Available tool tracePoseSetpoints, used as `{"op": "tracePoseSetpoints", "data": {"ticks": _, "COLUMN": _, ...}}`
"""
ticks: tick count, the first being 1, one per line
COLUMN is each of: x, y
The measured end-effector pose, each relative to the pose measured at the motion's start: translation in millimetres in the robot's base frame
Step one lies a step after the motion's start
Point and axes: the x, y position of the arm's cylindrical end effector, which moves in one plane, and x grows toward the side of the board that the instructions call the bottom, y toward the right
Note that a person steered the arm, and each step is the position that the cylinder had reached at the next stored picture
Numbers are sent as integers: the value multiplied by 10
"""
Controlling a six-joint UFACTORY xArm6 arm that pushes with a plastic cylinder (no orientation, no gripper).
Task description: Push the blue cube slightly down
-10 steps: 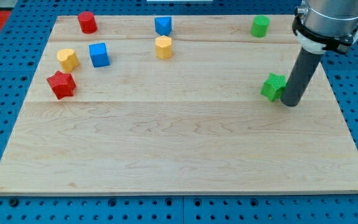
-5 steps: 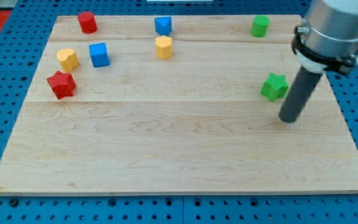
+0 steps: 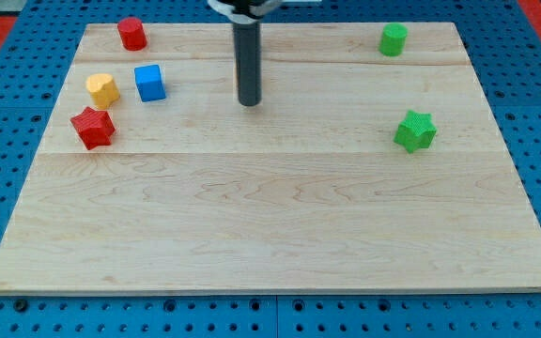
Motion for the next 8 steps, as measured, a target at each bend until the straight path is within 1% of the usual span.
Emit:
{"op": "tracePoseSetpoints", "data": {"ticks": 2, "x": -484, "y": -666}}
{"op": "tracePoseSetpoints", "data": {"ticks": 3, "x": -772, "y": -736}}
{"op": "tracePoseSetpoints", "data": {"ticks": 4, "x": -758, "y": -1206}}
{"op": "tracePoseSetpoints", "data": {"ticks": 5, "x": -594, "y": -1075}}
{"op": "tracePoseSetpoints", "data": {"ticks": 7, "x": -250, "y": -1057}}
{"op": "tracePoseSetpoints", "data": {"ticks": 8, "x": 119, "y": -1058}}
